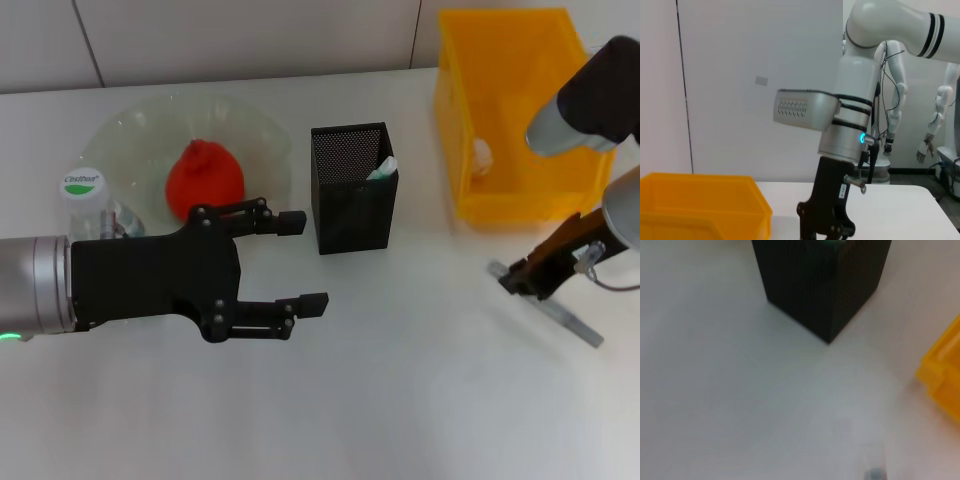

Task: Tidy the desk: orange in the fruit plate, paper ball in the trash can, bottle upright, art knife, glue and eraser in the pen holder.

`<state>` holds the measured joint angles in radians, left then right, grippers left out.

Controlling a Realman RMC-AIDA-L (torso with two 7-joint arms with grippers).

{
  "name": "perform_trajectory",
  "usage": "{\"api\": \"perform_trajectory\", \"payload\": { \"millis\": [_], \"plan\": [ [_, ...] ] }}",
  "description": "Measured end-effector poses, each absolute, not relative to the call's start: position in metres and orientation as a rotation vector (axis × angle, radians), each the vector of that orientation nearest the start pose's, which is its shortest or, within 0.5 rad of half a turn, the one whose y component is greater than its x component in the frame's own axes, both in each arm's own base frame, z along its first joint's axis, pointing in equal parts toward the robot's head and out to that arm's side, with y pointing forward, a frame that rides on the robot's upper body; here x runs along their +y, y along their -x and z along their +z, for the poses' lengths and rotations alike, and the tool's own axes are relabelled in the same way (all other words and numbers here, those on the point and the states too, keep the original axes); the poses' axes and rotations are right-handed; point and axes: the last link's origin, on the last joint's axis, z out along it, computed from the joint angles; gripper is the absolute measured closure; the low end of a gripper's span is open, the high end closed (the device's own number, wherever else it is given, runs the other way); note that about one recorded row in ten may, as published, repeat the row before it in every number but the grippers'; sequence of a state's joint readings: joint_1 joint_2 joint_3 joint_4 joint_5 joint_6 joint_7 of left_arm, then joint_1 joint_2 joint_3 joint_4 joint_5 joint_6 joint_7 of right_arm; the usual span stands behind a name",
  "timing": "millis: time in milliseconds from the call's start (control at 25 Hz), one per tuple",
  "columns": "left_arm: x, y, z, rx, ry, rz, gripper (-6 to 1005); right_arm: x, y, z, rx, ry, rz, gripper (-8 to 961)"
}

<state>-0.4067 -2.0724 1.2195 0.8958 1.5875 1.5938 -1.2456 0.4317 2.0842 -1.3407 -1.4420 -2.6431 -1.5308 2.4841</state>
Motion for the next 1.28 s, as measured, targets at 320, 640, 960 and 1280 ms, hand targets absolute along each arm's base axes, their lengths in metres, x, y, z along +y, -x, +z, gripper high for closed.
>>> {"api": "perform_trajectory", "payload": {
  "millis": [320, 640, 960, 1280],
  "plan": [
    [0.303, 0.196, -0.016, -0.021, 2.905, -0.871, 186, 0.342, -0.182, 0.043, 0.786, 2.475, -0.308, 813],
    [0.303, 0.193, -0.021, -0.021, 2.911, -0.895, 186, 0.35, -0.137, 0.074, 0.575, 2.381, -0.104, 815],
    [0.305, 0.191, -0.025, -0.015, 2.913, -0.917, 186, 0.351, -0.131, 0.081, 0.485, 2.372, 0.1, 816],
    [0.306, 0.189, -0.026, -0.016, 2.912, -0.925, 186, 0.341, -0.145, 0.096, 0.411, 2.398, 0.492, 817]
  ]
}}
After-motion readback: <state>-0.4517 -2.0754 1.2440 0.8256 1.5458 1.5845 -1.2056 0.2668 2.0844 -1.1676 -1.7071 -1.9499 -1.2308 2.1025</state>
